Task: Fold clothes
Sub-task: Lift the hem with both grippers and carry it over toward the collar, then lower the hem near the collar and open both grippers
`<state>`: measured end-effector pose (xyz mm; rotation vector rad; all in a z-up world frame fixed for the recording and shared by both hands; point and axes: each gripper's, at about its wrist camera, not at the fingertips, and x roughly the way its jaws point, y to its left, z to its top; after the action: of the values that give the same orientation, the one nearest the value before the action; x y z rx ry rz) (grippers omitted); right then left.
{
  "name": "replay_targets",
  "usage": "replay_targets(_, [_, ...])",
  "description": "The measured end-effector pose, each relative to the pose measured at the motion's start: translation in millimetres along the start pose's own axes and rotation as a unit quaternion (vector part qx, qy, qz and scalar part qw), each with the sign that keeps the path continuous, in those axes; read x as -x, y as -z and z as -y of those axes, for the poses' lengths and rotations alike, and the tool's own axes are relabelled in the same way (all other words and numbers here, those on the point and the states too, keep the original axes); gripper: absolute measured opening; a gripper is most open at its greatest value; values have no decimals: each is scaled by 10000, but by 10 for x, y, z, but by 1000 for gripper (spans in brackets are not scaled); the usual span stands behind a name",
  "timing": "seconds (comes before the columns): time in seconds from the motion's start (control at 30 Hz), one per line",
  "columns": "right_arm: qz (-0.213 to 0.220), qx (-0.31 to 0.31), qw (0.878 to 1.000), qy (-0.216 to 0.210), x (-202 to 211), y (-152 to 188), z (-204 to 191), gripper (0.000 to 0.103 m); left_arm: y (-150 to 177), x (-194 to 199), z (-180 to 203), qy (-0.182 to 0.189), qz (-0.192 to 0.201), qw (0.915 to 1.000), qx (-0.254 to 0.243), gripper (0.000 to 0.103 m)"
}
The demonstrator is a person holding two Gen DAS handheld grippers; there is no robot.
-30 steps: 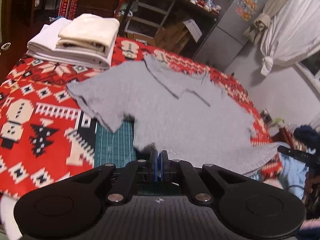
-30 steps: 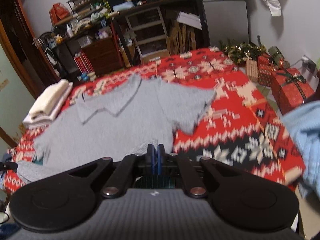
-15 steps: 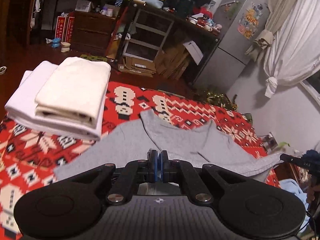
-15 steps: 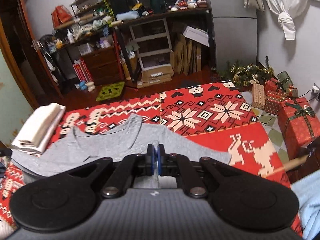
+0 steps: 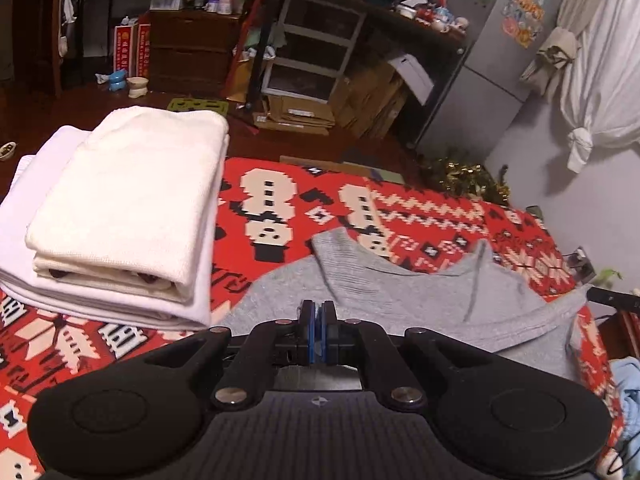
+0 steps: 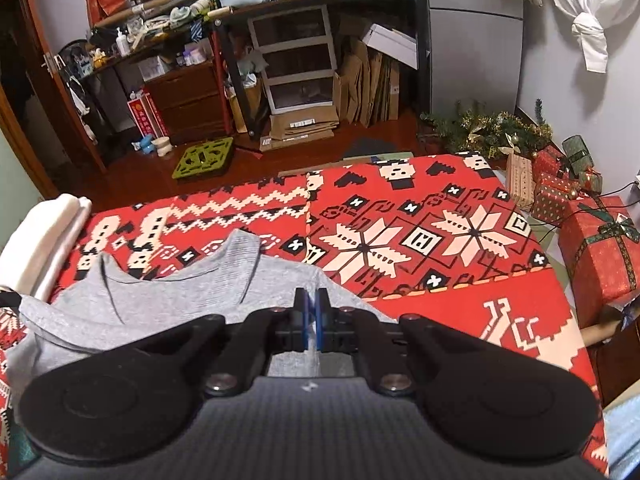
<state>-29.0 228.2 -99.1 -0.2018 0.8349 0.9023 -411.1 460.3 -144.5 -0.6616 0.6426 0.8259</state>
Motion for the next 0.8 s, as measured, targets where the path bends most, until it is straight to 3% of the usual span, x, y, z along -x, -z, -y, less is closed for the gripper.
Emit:
replay_targets(0.43, [-130,-454,9988,132,-378,24,60,3,-6,-320,-102,-382,-277,9988,147,3])
replay_targets(0.8, [-140,-736,9963,414,-683,111,93,3,-3,-477,-90,-580,-123,9979,245,3])
